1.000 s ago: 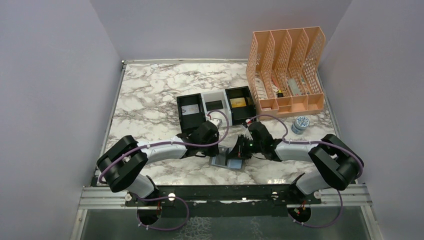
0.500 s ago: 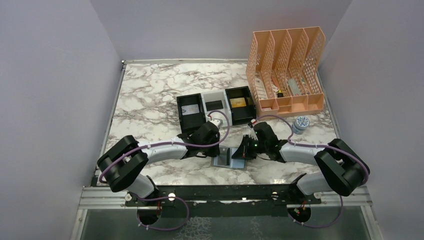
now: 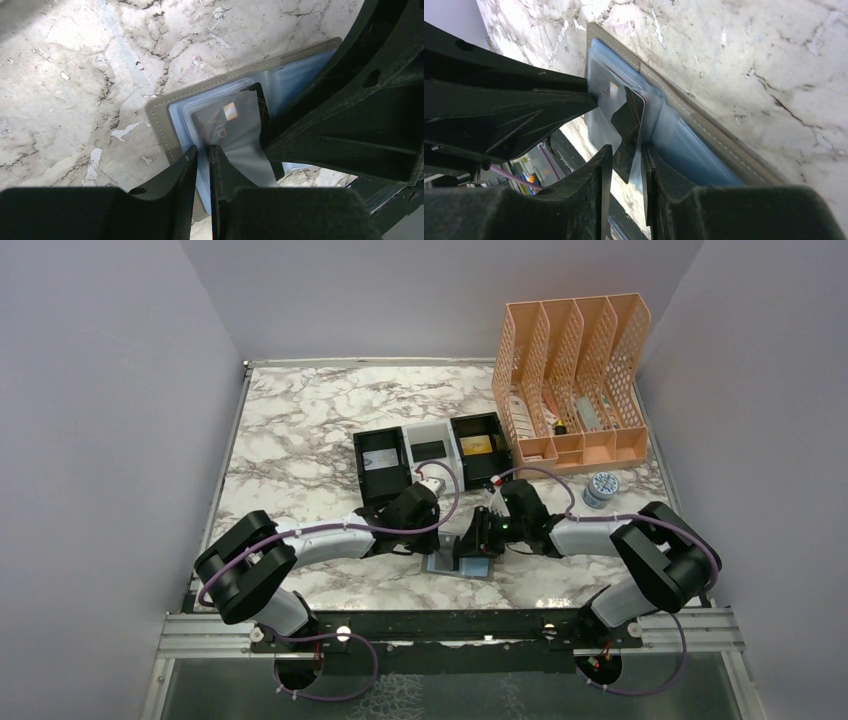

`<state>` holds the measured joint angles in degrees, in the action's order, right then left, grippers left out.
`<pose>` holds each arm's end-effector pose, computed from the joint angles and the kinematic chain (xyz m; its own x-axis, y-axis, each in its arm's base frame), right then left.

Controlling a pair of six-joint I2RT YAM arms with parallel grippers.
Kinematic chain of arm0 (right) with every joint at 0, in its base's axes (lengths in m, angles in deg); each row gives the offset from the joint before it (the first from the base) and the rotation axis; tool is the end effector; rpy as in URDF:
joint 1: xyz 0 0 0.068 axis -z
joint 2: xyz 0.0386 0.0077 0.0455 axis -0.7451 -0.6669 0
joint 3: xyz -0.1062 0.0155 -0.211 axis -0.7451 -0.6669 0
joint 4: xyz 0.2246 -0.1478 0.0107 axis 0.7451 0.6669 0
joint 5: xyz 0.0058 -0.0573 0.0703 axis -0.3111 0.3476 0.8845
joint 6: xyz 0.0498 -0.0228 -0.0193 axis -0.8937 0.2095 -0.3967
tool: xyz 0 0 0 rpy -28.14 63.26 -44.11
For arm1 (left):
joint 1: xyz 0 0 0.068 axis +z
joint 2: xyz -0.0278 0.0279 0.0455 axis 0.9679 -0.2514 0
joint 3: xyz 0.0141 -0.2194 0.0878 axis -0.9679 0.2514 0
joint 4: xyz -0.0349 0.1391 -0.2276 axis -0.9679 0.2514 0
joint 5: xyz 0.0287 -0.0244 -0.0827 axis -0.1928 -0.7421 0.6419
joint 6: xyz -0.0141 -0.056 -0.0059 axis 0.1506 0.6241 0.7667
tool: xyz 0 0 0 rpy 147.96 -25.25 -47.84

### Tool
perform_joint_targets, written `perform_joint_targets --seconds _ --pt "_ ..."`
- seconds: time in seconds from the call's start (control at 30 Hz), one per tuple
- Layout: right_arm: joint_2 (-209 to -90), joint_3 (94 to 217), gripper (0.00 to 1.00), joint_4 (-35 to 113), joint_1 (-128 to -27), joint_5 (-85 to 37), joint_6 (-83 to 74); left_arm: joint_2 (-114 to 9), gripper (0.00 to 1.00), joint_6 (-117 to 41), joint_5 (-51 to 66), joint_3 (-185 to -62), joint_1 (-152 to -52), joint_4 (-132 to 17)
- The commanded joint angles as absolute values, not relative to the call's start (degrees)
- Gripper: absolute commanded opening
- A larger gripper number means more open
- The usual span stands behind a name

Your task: Take the credit cards out of the card holder

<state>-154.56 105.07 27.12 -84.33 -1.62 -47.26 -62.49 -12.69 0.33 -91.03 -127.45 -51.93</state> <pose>0.1921 0.1662 0.0660 -0.9855 0.0932 -0.1418 -0.0445 0.6646 0.7459 0.1815 -0.2336 0.1117 -0.8484 0.1215 -0.5152 0.3615 0.8439 -0.3963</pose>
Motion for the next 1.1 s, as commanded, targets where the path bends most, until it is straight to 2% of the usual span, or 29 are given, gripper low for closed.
perform_joint_targets --seconds 0.0,0.13,0.27,0.4,0.8,0.97,1.07 --pt "-157.49 104.98 0.29 25.06 -84.32 -2.16 -45.39 -63.99 0.18 -14.32 -1.09 -90.47 -127.82 -45.59" --pt "-158.06 106.94 0.27 28.92 -84.34 -3.85 -42.66 -63.78 0.18 -14.16 -1.04 -90.19 -128.02 -45.70" --pt "-156.49 109.21 0.14 35.20 -84.34 -9.70 -39.92 -63.70 0.18 -14.20 -1.06 -90.17 -128.13 -45.77" --pt "-154.04 109.19 0.02 35.93 -84.34 -9.43 -38.82 -63.86 0.17 -14.07 -1.48 -90.17 -128.25 -45.76" --pt "-147.42 107.27 0.01 41.09 -84.27 -14.89 -38.63 -63.00 0.19 -13.97 -2.00 -89.55 -128.27 -45.65" --pt "-146.81 106.72 0.01 40.20 -84.29 -14.66 -39.37 -62.17 0.27 -13.88 -1.62 -89.71 -128.32 -45.68" --pt "-147.21 106.71 0.01 39.38 -84.29 -14.83 -40.35 -59.83 0.43 -13.45 -1.72 -90.35 -128.33 -45.44"
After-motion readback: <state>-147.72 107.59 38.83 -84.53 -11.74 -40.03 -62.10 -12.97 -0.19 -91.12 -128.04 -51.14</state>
